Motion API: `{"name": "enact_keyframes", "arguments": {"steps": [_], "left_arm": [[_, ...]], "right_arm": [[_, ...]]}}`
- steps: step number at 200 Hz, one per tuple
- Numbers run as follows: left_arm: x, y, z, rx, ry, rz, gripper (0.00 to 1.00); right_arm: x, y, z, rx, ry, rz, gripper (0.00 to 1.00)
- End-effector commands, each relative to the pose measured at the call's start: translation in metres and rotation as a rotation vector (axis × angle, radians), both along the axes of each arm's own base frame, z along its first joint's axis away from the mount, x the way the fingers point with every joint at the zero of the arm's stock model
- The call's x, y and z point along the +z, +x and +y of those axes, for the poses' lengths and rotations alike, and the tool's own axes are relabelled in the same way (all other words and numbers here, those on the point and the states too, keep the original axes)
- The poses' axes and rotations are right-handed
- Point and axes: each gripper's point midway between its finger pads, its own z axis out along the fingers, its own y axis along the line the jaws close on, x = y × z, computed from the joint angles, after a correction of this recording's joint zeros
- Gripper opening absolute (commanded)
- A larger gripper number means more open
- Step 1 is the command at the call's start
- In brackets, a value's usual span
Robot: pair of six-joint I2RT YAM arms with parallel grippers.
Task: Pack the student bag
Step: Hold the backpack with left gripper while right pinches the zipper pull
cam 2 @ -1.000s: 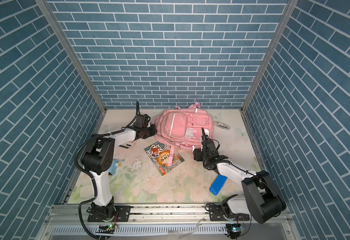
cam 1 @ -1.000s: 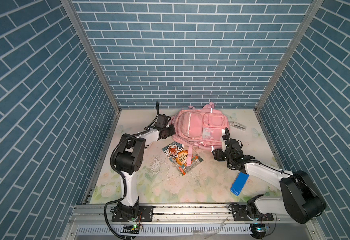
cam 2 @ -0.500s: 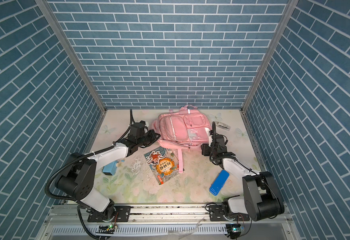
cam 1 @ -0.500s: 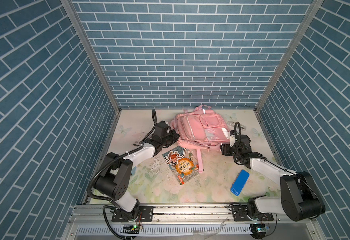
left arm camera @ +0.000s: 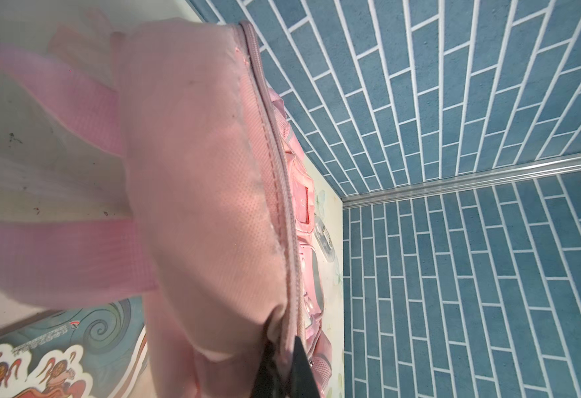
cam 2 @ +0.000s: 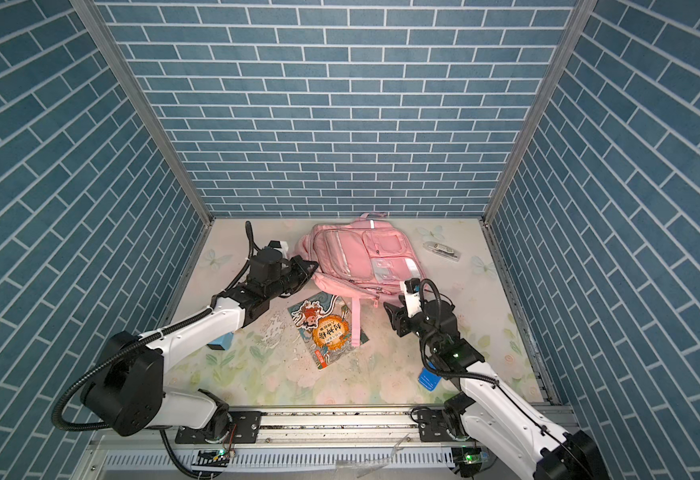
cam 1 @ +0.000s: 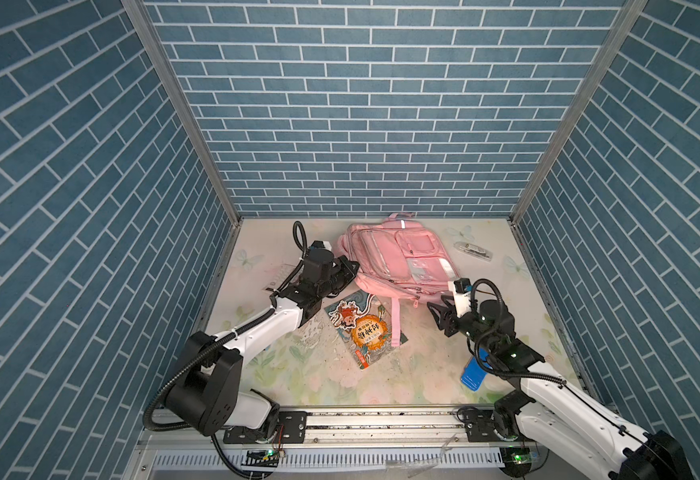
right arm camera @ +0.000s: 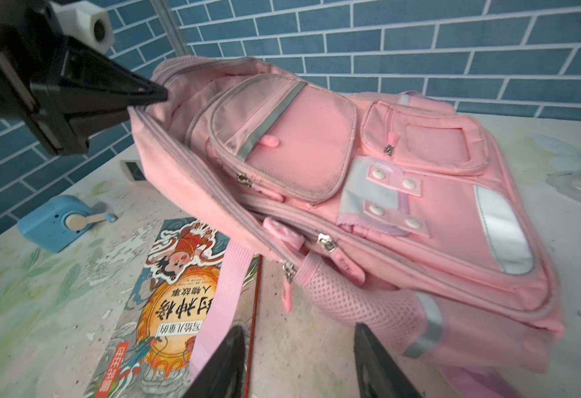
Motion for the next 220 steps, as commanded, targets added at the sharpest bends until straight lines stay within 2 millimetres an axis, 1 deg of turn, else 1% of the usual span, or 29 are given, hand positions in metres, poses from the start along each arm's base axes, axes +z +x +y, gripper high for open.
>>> {"name": "enact_keyframes", "arguments": {"steps": [1, 15, 30, 59, 81, 103, 157, 189, 220], "left_arm": [[0.054, 0.002, -0.004, 0.018, -0.105, -0.139, 0.0], [0.057, 0.0, -0.006, 0.016, -0.107, -0.144, 0.0], [0.057, -0.001, -0.007, 0.014, -0.108, -0.144, 0.0], [0.057, -0.005, -0.008, 0.017, -0.111, -0.141, 0.0], [0.058, -0.007, -0.008, 0.022, -0.114, -0.142, 0.0], [0.058, -0.008, -0.008, 0.022, -0.117, -0.141, 0.0], [0.06, -0.006, -0.014, 0.027, -0.128, -0.139, 0.0], [0.063, -0.007, -0.018, 0.029, -0.136, -0.141, 0.0], [0.064, -0.009, -0.017, 0.043, -0.146, -0.143, 0.0]], "right_arm": [[0.003, 0.001, 0.009, 0.005, 0.031, -0.068, 0.46], [-0.004, 0.004, 0.015, 0.014, 0.014, -0.065, 0.45], [-0.005, 0.008, 0.02, 0.024, 0.014, -0.082, 0.44], [-0.009, 0.016, 0.023, 0.02, -0.009, -0.112, 0.43], [-0.017, 0.027, 0.021, -0.023, -0.034, -0.103, 0.41], [-0.021, 0.029, 0.027, 0.005, -0.053, -0.104, 0.39], [-0.026, 0.034, 0.036, 0.042, -0.081, -0.12, 0.34], [-0.026, 0.037, 0.043, 0.077, -0.093, -0.135, 0.28], [-0.024, 0.04, 0.044, 0.081, -0.092, -0.146, 0.22]]}}
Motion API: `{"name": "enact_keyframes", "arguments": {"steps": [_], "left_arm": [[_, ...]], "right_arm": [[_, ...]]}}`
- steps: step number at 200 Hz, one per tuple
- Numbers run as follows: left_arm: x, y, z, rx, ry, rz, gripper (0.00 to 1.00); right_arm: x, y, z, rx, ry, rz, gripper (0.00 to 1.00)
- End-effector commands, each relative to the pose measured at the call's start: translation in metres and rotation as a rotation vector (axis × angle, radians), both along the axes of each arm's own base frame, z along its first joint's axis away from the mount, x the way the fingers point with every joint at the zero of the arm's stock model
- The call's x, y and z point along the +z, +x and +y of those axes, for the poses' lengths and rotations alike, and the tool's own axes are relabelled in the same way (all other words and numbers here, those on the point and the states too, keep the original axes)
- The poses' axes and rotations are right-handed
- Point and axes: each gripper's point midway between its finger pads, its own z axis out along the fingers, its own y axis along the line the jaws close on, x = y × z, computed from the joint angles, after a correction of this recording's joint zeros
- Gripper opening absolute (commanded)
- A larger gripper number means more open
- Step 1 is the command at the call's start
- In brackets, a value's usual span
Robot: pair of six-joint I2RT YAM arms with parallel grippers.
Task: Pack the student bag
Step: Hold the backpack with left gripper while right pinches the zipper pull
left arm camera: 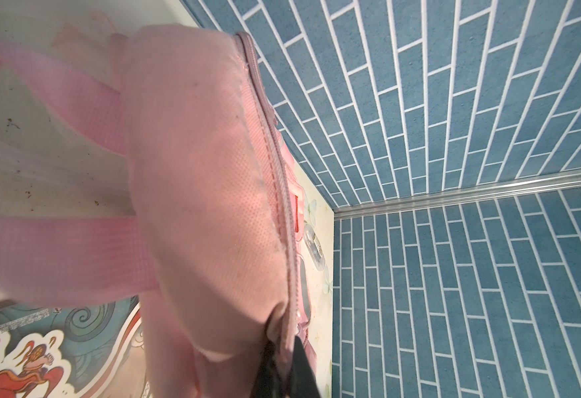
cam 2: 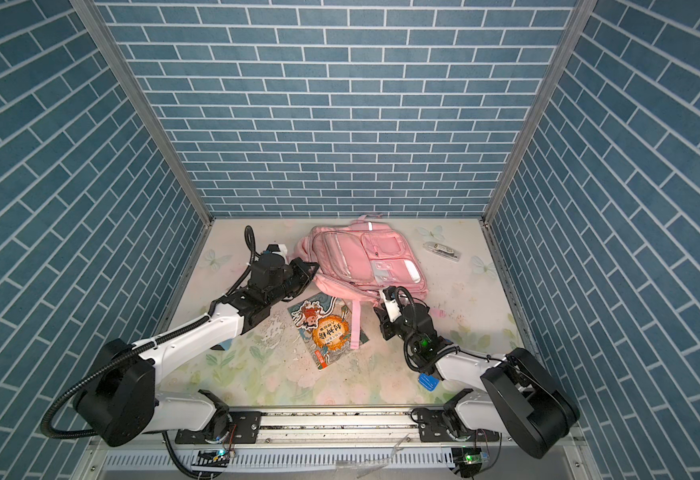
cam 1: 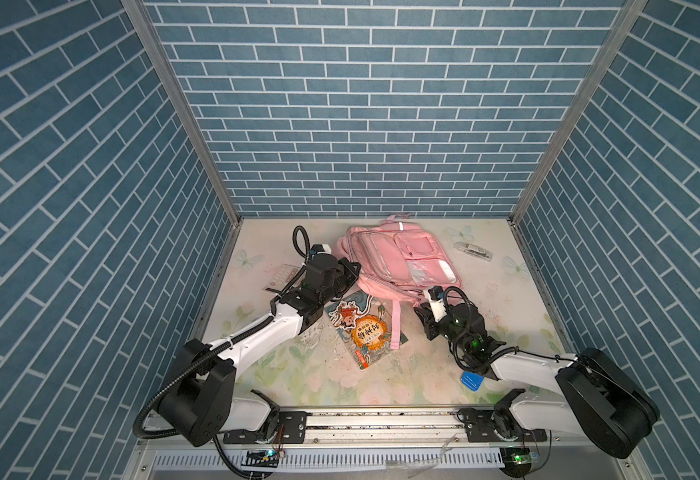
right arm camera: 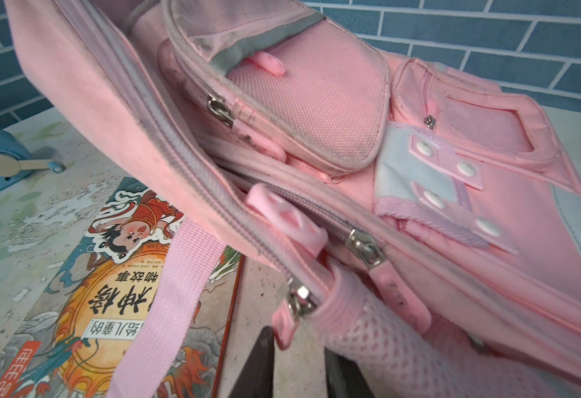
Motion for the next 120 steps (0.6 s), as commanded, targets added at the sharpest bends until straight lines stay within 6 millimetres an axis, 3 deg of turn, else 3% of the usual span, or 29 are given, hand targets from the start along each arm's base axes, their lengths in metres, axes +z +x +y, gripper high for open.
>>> {"name": "enact_keyframes", "arguments": {"steps": [1, 38, 78, 120], "left_arm": [[0.052, 0.0, -0.01, -0.008, -0.11, -0.132, 0.0], [0.053, 0.0, -0.011, 0.001, -0.121, -0.134, 0.0], [0.059, 0.0, -0.012, 0.011, -0.143, -0.141, 0.0], [0.061, -0.001, -0.006, 0.04, -0.147, -0.15, 0.0]], "right_arm": [[0.028, 0.008, 0.012, 0.052, 0.031, -0.102, 0.22], [0.034, 0.004, 0.021, 0.121, 0.037, -0.127, 0.18], [0.041, 0.015, 0.021, 0.1, 0.071, -0.141, 0.26], [0.053, 0.018, 0.028, 0.125, 0.13, -0.155, 0.15]]}}
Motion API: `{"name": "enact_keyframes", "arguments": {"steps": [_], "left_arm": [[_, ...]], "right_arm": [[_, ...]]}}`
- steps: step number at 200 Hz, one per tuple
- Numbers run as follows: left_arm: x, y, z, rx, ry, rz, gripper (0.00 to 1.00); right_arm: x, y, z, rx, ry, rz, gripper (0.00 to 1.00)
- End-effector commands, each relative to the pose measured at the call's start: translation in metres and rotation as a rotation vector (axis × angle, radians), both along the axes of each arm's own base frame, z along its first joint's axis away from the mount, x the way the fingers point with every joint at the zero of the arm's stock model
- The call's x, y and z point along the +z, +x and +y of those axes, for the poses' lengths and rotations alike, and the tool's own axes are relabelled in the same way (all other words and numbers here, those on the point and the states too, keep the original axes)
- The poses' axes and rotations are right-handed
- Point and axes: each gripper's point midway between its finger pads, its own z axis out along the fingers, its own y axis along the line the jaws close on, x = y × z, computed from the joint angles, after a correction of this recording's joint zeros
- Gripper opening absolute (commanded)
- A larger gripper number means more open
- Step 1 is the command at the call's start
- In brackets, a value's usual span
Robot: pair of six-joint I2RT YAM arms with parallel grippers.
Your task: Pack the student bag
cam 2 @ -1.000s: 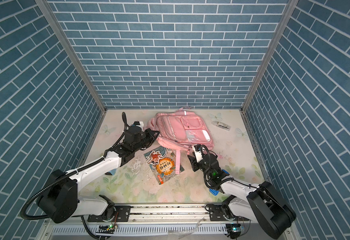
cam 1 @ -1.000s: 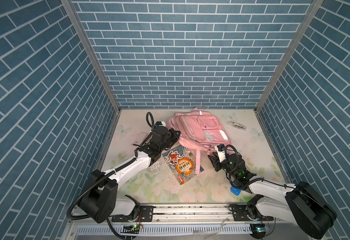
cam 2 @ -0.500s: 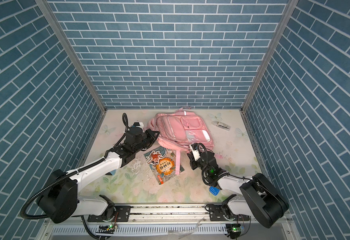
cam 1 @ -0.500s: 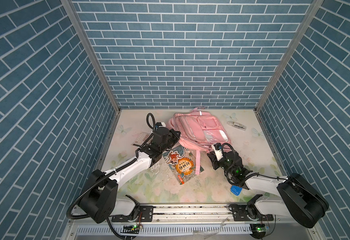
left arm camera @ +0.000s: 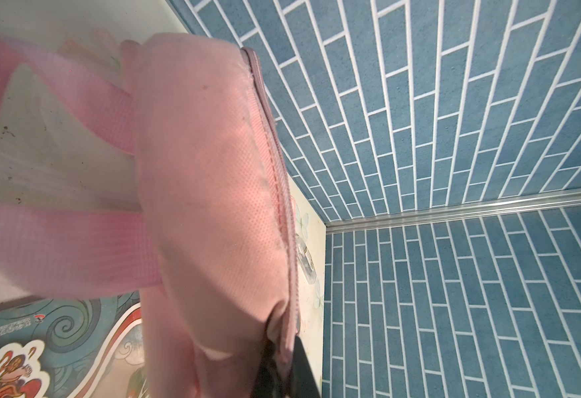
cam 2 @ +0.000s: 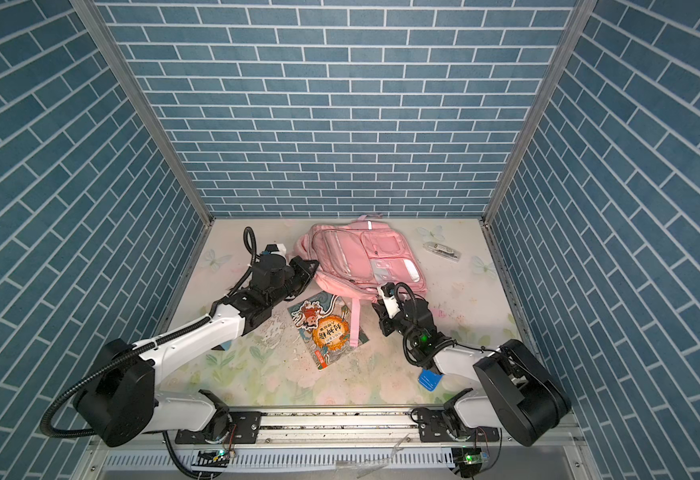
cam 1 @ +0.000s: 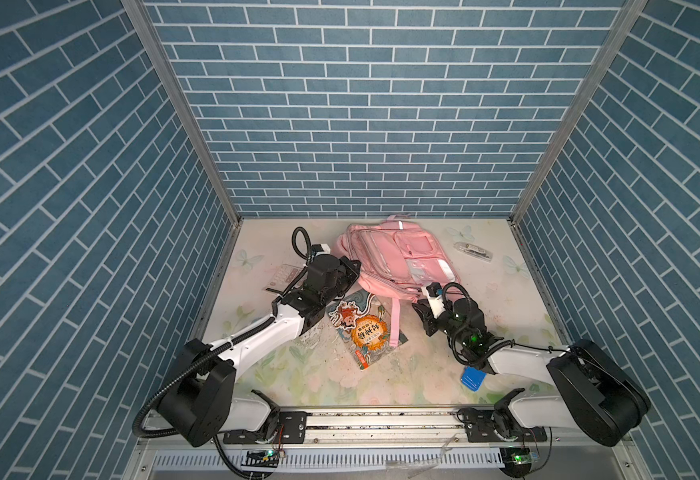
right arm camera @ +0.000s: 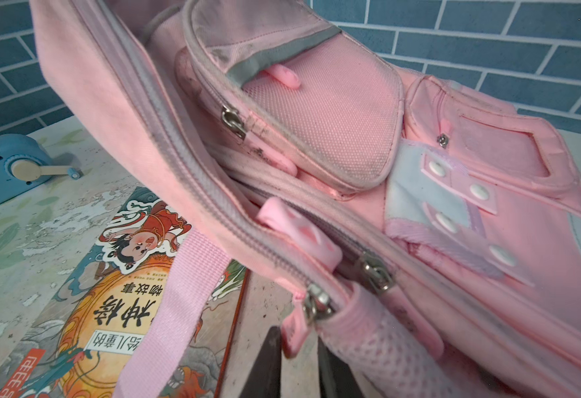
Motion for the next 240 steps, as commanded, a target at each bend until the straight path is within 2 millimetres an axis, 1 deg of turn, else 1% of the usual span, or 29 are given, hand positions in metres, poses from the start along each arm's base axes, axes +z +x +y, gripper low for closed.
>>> {"name": "enact_keyframes", "arguments": {"steps": [1, 21, 57, 78, 101, 129, 168, 180, 196, 214, 228, 240], "left_arm": [[0.053, -0.005, -0.007, -0.011, -0.109, -0.133, 0.0], [0.052, -0.005, -0.003, 0.009, -0.117, -0.134, 0.0], [0.051, -0.004, -0.002, 0.021, -0.136, -0.132, 0.0], [0.054, -0.003, -0.002, 0.026, -0.142, -0.138, 0.0], [0.055, -0.007, 0.003, 0.041, -0.143, -0.142, 0.0], [0.05, -0.021, 0.008, 0.059, -0.154, -0.138, 0.0], [0.037, -0.048, 0.001, 0.052, -0.167, -0.11, 0.0], [0.036, -0.053, -0.002, 0.055, -0.166, -0.111, 0.0], [0.036, -0.059, -0.012, 0.039, -0.168, -0.112, 0.0], [0.035, -0.063, -0.02, 0.031, -0.168, -0.117, 0.0], [0.032, -0.062, -0.023, 0.042, -0.169, -0.115, 0.0], [0.032, -0.061, -0.023, 0.056, -0.181, -0.123, 0.0]], "right_arm": [[0.045, 0.007, 0.02, 0.071, 0.1, -0.119, 0.14], [0.05, 0.003, 0.024, 0.105, 0.11, -0.122, 0.09], [0.058, -0.005, 0.033, 0.165, 0.128, -0.105, 0.07], [0.059, 0.003, 0.03, 0.117, 0.122, -0.064, 0.06], [0.058, 0.018, 0.025, 0.028, 0.117, -0.012, 0.01], [0.057, 0.042, 0.017, -0.099, 0.08, 0.068, 0.0], [0.067, 0.058, 0.014, -0.089, 0.067, 0.062, 0.0], [0.067, 0.062, 0.013, -0.076, 0.054, 0.062, 0.0], [0.065, 0.064, 0.011, -0.048, 0.029, 0.064, 0.0], [0.062, 0.061, 0.012, -0.003, -0.001, 0.067, 0.0], [0.063, 0.046, 0.021, 0.097, -0.007, 0.063, 0.0], [0.067, 0.033, 0.027, 0.158, 0.034, 0.072, 0.0]]}}
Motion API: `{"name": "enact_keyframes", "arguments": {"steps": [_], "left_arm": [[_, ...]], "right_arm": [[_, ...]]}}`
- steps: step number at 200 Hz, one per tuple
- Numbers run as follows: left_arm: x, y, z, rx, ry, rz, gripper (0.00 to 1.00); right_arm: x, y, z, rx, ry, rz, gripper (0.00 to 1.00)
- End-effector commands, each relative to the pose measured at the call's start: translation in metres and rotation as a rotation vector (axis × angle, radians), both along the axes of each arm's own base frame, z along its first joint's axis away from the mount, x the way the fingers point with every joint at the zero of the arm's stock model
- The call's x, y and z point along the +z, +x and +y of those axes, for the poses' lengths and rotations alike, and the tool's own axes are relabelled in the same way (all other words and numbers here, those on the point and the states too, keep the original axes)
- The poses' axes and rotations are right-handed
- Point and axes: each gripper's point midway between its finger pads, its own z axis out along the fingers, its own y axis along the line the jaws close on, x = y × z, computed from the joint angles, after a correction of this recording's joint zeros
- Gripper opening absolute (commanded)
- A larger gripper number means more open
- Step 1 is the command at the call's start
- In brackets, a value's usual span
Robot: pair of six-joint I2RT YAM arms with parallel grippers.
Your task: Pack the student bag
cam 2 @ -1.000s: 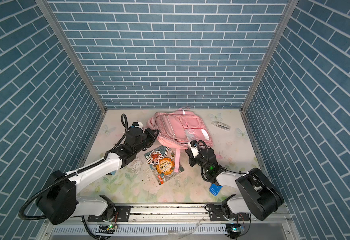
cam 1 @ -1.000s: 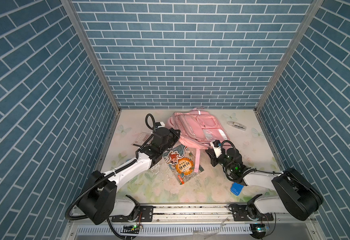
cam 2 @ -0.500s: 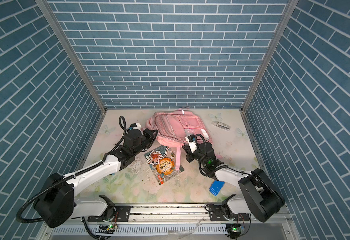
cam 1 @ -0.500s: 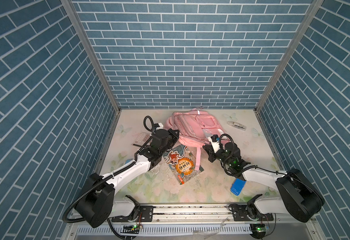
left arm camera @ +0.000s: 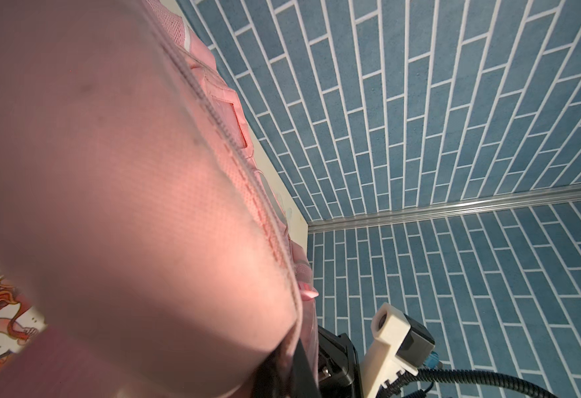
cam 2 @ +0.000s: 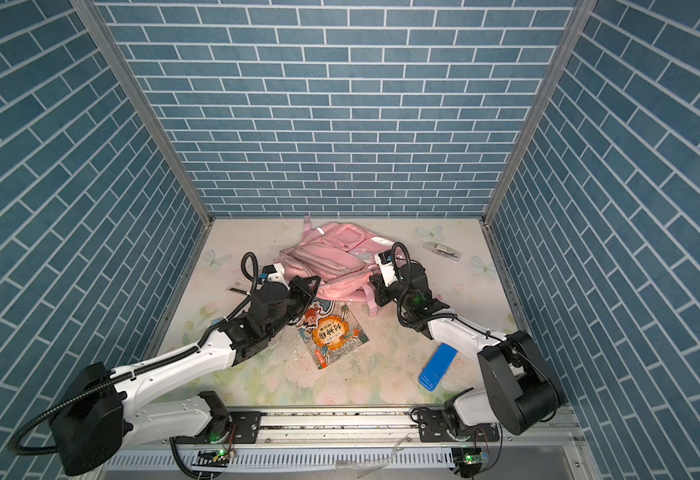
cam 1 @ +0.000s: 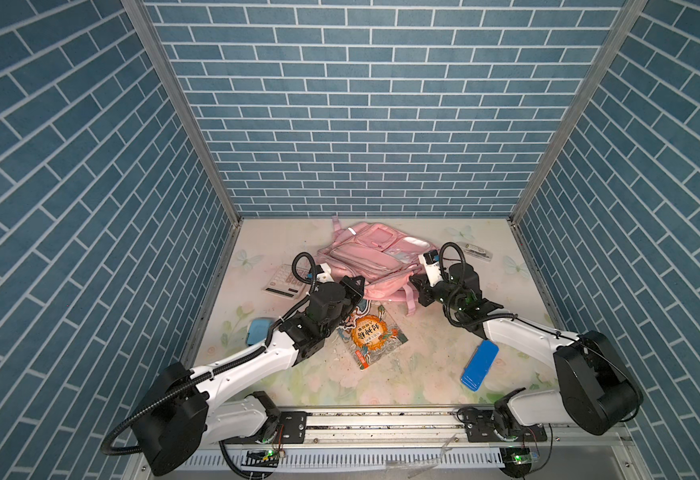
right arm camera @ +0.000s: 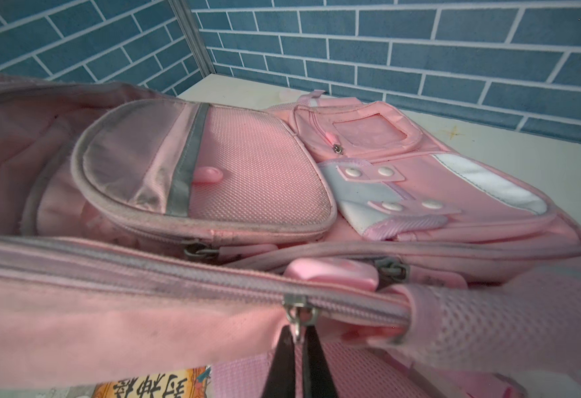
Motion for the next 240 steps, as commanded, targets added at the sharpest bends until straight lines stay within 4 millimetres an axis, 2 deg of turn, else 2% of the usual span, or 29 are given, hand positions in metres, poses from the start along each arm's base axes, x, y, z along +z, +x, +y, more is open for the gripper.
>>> {"name": "enact_keyframes", "arguments": {"steps": [1, 34, 58, 84, 108, 124, 126, 137, 146, 158, 180, 206, 222, 240], "left_arm": [[0.031, 0.0, -0.01, 0.002, -0.107, -0.093, 0.0], [0.037, 0.002, -0.01, 0.044, -0.124, -0.121, 0.0], [0.034, -0.001, -0.012, 0.069, -0.134, -0.126, 0.0], [0.03, -0.004, -0.016, 0.077, -0.142, -0.125, 0.0], [0.029, -0.006, -0.026, 0.025, -0.111, -0.124, 0.0], [0.023, -0.009, -0.029, -0.03, -0.016, -0.125, 0.0], [0.023, -0.009, -0.03, -0.041, -0.003, -0.126, 0.03], [0.019, -0.01, -0.028, -0.106, 0.088, -0.133, 0.35], [0.013, -0.011, -0.024, -0.155, 0.173, -0.123, 0.49], [0.006, -0.011, -0.017, -0.215, 0.263, -0.118, 0.58], [-0.001, -0.006, 0.005, -0.285, 0.439, -0.109, 0.63], [-0.003, 0.001, 0.017, -0.416, 0.692, -0.193, 0.66], [-0.006, 0.006, 0.021, -0.509, 0.912, -0.287, 0.66], [-0.02, 0.005, 0.018, -0.668, 1.137, -0.406, 0.66]], "right_arm": [[0.02, -0.017, 0.015, 0.15, 0.04, -0.055, 0.0], [0.024, -0.052, 0.03, 0.235, 0.093, -0.067, 0.0], [0.025, -0.065, 0.041, 0.251, 0.086, -0.057, 0.0], [0.03, -0.064, 0.047, 0.221, 0.091, -0.05, 0.0], [0.025, -0.055, 0.04, 0.151, 0.064, -0.027, 0.0], [0.02, -0.054, 0.032, 0.107, 0.045, -0.014, 0.0], [0.019, -0.053, 0.03, 0.096, 0.042, -0.011, 0.0], [0.015, -0.055, 0.025, 0.083, 0.034, -0.008, 0.0], [0.014, -0.054, 0.02, 0.069, 0.039, -0.006, 0.0], [0.014, -0.053, 0.014, 0.063, 0.054, -0.005, 0.0], [0.004, -0.048, 0.001, 0.045, 0.012, 0.015, 0.0], [-0.001, -0.046, -0.011, 0.047, -0.008, 0.037, 0.0], [-0.001, -0.045, -0.016, 0.057, -0.011, 0.036, 0.0], [-0.002, -0.044, -0.021, 0.07, -0.033, 0.043, 0.0]]}}
